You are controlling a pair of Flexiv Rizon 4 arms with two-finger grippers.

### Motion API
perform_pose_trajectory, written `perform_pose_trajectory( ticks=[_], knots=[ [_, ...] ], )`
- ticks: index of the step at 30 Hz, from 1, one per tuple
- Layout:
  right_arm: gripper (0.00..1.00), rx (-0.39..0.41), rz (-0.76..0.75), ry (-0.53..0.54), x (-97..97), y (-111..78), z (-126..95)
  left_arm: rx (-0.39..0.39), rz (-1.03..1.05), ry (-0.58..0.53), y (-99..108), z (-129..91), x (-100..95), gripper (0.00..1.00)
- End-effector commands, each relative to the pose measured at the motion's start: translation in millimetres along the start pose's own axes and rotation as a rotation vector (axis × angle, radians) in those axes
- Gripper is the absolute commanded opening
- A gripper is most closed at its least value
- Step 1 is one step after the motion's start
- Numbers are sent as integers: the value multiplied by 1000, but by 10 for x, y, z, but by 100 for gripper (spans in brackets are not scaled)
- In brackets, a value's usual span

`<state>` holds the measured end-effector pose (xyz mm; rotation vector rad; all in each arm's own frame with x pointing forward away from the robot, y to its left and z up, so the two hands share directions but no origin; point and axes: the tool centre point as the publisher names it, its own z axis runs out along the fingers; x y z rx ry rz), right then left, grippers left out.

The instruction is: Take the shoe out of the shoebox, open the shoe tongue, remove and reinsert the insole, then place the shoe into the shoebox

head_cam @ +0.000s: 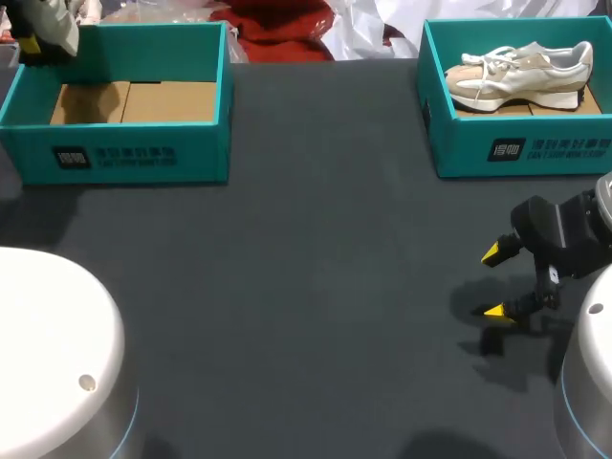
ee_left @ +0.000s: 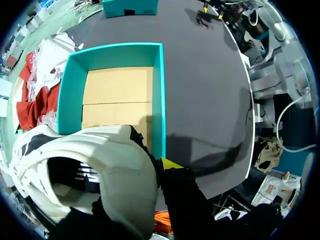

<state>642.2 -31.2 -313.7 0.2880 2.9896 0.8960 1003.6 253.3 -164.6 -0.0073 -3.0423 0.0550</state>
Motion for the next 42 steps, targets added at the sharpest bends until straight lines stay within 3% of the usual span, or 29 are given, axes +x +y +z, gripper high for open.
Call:
perform_pose_trajectory(
  ticks=[1, 9, 11, 12, 24, 31, 32, 42],
  knots=[
    [100, 1, 0, -4, 24, -3, -8, 5, 63, -13, 146, -7, -33, 0],
    [100, 1, 0, -4, 24, -3, -8, -39, 379, -12, 213, -42, -130, 0],
    [100, 1, 0, -4, 24, -3, -8, -89, 501, -54, 230, -40, -131, 0],
    [100, 1, 0, -4, 24, -3, -8, -121, 499, -66, 246, -30, -161, 0],
    [100, 1, 0, -4, 24, -3, -8, -121, 499, -66, 246, -30, -161, 0],
    [100, 1, 0, -4, 24, -3, -8, -150, 888, -94, 365, 18, -291, 0],
    [100, 1, 0, -4, 24, -3, -8, -189, 941, -117, 399, 49, -333, 0],
    [100, 1, 0, -4, 24, -3, -8, -203, 936, -120, 427, 63, -374, 0]
  ],
)
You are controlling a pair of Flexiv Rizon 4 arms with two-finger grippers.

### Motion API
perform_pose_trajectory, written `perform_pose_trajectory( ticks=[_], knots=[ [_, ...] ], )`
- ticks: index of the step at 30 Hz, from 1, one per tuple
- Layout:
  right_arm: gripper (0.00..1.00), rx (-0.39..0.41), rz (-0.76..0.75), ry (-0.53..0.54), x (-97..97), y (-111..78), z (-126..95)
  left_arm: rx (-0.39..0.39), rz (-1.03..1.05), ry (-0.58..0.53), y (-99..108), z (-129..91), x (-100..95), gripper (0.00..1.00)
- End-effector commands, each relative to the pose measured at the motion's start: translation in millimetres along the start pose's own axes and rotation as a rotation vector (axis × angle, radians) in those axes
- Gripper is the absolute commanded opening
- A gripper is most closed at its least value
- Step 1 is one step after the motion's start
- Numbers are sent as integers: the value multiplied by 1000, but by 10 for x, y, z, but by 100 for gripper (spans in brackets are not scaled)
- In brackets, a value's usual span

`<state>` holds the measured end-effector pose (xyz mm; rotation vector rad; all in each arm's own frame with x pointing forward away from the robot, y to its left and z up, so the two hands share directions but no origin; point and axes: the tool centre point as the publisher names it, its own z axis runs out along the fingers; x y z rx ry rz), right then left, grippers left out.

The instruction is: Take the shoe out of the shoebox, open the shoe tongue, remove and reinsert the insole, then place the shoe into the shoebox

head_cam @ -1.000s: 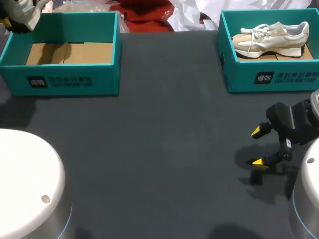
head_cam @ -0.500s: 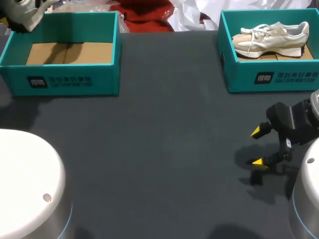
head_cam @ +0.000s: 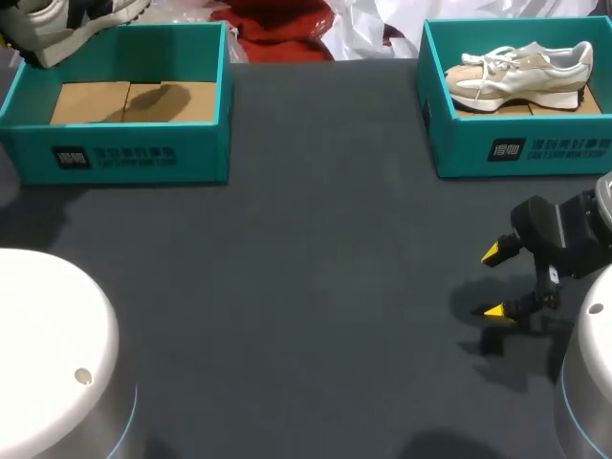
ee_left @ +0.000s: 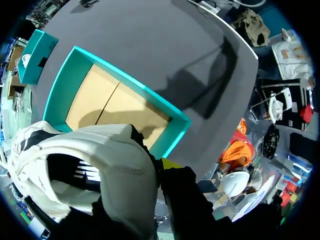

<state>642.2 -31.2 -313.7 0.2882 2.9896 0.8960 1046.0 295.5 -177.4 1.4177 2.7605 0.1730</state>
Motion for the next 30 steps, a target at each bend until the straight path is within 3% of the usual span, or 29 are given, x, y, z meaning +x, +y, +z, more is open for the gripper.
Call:
perform_pose_trajectory(
  ticks=[1, 10, 23, 30],
  knots=[
    [100, 1, 0, -4, 24, -3, -8, -11, -2, -7, -44, -18, 34, 0],
    [100, 1, 0, -4, 24, -3, -8, 19, 364, -19, 119, 152, -2, 0],
    [100, 1, 0, -4, 24, -3, -8, -11, 356, 3, 170, 190, -18, 0],
    [100, 1, 0, -4, 24, -3, -8, -56, 457, 40, 270, 307, -40, 0]
  ],
)
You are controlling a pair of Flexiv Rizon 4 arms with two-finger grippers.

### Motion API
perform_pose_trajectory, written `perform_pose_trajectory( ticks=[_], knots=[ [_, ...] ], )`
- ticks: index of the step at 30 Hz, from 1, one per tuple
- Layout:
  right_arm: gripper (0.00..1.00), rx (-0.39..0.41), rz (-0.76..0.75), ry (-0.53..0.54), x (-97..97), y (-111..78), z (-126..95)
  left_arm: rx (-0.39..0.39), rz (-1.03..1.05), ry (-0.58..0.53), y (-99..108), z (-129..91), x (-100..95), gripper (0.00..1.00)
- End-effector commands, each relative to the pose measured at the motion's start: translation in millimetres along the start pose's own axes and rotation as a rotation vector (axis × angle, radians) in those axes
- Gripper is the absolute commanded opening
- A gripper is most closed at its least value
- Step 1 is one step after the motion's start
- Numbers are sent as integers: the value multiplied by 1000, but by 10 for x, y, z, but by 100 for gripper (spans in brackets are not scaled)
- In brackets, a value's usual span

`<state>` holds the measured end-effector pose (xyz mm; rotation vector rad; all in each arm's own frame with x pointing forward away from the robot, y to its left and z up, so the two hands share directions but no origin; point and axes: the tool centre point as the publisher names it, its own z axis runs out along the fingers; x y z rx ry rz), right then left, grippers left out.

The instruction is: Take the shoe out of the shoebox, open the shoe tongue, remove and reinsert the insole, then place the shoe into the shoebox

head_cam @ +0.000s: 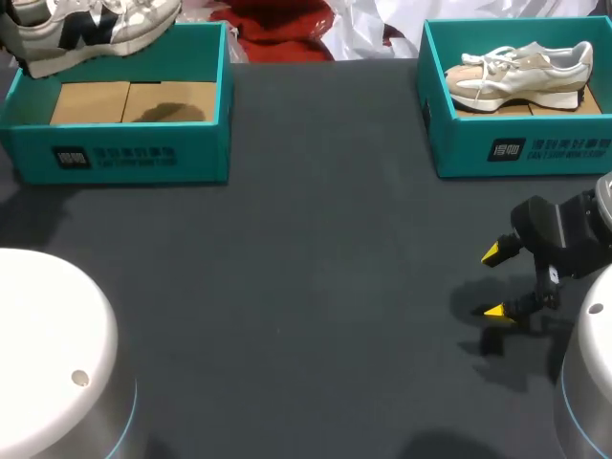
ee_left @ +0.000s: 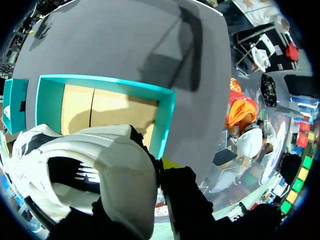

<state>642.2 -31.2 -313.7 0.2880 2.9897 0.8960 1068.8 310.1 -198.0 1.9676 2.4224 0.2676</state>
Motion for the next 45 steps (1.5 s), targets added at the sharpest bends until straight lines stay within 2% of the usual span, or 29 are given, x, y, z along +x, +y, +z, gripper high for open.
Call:
perform_pose_trajectory(
  ticks=[1, 7, 14, 28, 35, 45],
  knots=[
    [100, 1, 0, -4, 24, -3, -8, 0, 46, 24, 39, 105, -16, 0],
    [100, 1, 0, -4, 24, -3, -8, -2, 97, 64, 20, 271, -89, 0],
    [100, 1, 0, -4, 24, -3, -8, 6, 105, 63, -7, 325, -121, 0],
    [100, 1, 0, -4, 24, -3, -8, 7, 151, 56, -93, 441, -62, 0],
    [100, 1, 0, -4, 24, -3, -8, 47, 163, 55, -87, 555, -45, 0],
    [100, 1, 0, -4, 24, -3, -8, 47, 163, 55, -87, 555, -45, 0]
  ],
)
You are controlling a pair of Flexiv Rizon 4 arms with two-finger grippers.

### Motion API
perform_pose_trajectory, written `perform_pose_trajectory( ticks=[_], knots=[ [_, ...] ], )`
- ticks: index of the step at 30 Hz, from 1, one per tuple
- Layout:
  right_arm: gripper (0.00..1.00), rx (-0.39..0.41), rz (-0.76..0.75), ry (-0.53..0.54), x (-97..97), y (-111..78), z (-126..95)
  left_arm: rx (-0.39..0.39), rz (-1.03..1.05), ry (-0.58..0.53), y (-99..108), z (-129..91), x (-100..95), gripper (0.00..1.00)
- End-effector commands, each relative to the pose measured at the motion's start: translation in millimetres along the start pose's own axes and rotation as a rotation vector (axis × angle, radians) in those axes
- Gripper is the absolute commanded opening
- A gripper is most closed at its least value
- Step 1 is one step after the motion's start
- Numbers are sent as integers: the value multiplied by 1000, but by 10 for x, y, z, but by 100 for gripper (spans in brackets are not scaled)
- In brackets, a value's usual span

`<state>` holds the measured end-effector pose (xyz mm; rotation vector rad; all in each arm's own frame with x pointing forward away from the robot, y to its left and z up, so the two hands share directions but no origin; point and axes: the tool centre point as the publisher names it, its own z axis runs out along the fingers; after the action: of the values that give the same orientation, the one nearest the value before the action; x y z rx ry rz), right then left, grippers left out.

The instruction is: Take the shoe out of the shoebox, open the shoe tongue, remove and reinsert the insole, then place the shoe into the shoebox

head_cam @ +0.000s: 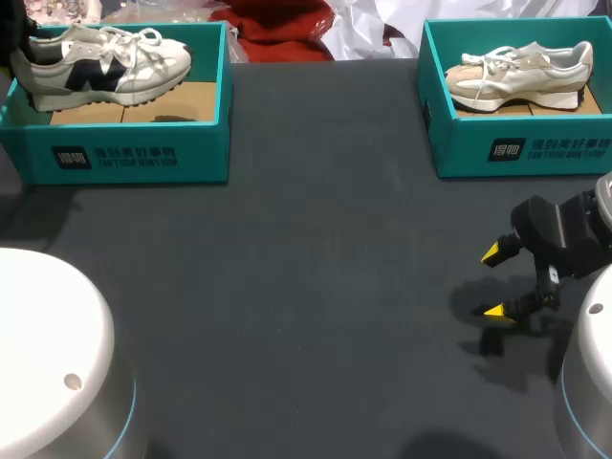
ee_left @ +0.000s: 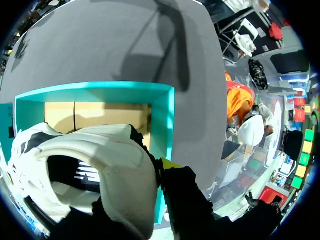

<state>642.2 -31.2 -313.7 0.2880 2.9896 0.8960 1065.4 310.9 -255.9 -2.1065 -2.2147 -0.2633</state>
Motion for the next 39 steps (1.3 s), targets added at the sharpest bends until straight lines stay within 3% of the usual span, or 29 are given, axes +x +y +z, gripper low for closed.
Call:
perform_pose_trajectory(
  ticks=[1, 4, 14, 28, 39],
  knots=[
    [100, 1, 0, -4, 24, -3, -8, 4, 1, 0, 23, -14, 2, 0],
    [100, 1, 0, -4, 24, -3, -8, 4, 1, 0, 23, -14, 2, 0],
    [100, 1, 0, -4, 24, -3, -8, 9, 85, 7, -2, 286, -114, 0],
    [100, 1, 0, -4, 24, -3, -8, 9, 85, 7, -2, 286, -114, 0],
    [100, 1, 0, -4, 24, -3, -8, 61, 98, 25, 18, 562, -201, 0]
  ],
)
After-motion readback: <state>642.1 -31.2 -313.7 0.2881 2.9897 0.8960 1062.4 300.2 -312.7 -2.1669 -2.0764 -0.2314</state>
